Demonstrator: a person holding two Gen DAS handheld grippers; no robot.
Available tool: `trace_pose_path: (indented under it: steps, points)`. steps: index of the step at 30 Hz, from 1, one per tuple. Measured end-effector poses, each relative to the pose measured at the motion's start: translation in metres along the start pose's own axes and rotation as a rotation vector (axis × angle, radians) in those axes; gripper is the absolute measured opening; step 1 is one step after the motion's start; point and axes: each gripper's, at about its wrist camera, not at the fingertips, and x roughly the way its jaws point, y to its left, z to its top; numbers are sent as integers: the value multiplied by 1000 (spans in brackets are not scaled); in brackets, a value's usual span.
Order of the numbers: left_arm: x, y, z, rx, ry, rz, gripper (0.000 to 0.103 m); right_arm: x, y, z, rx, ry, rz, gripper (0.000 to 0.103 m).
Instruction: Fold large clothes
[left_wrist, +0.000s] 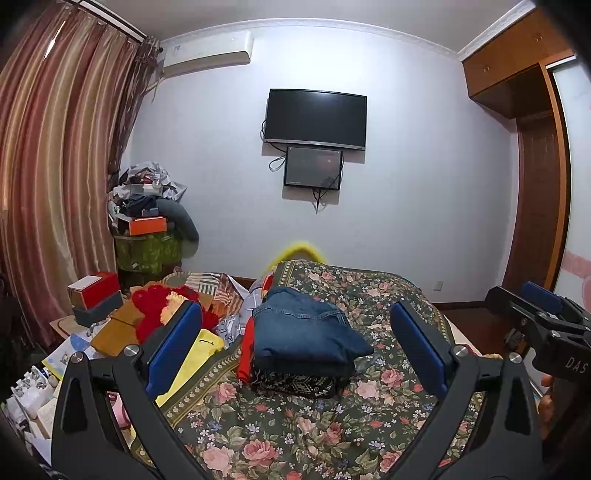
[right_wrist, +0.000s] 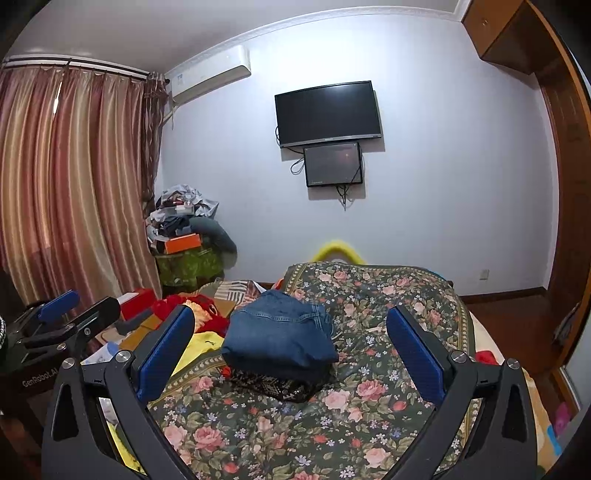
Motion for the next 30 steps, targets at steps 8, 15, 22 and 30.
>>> trace_pose_path:
  steps: [8, 15, 22, 30]
  points:
    - [-2, 0, 0, -3, -1, -14, 102, 2, -1, 0, 10, 4, 6, 103]
    - [-2, -2, 0, 2, 2, -21, 102, 3, -2, 0, 10, 2, 4, 103]
    - [1, -6, 0, 18, 9, -24, 102, 3, -3, 1, 9, 2, 2, 103]
    - [3, -4, -1, 2, 22, -45, 102, 3, -4, 1, 11, -1, -1, 103]
